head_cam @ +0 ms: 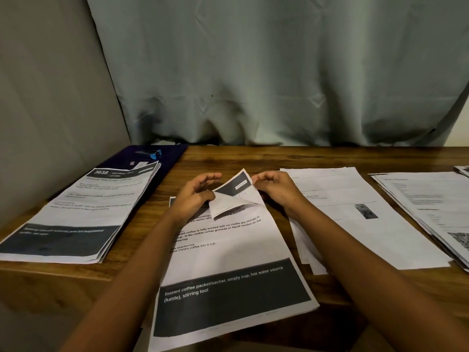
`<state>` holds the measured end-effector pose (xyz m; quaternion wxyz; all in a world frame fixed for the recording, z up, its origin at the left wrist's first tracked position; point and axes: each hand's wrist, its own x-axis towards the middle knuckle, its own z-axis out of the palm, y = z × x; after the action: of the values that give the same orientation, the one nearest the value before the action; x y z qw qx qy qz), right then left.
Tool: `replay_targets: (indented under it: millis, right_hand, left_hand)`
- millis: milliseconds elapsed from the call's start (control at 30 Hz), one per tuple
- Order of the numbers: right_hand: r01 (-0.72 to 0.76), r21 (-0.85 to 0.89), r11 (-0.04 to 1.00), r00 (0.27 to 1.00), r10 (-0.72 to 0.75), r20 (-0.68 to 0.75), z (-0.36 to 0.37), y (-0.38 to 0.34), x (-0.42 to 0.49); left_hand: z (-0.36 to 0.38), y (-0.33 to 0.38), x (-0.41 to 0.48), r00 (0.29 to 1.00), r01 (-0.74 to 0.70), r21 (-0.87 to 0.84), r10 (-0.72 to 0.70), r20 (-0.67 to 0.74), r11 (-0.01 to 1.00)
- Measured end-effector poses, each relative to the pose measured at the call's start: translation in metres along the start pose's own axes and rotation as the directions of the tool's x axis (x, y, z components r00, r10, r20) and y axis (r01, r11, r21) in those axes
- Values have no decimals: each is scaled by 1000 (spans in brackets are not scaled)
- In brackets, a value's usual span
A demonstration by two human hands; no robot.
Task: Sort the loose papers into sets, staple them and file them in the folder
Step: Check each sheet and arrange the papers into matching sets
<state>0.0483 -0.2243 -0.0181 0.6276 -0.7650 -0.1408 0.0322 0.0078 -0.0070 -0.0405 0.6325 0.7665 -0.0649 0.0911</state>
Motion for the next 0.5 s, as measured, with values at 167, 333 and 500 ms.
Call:
replay_targets:
  millis: [167, 333, 500]
  right_hand:
    - [-12, 101, 995, 977, -10, 212, 0, -10, -9]
    - [75, 10, 997, 948, -74, 310, 2, -9, -14]
    - [84, 146, 986, 965, -117, 236, 4, -9, -13]
  left_hand:
    - [0, -1, 1, 1000, -3, -37, 2, -18, 999]
    - [2, 4, -4, 998, 13, 79, -8, -59, 997]
    - [5, 6, -2, 995, 27, -53, -32, -95, 998]
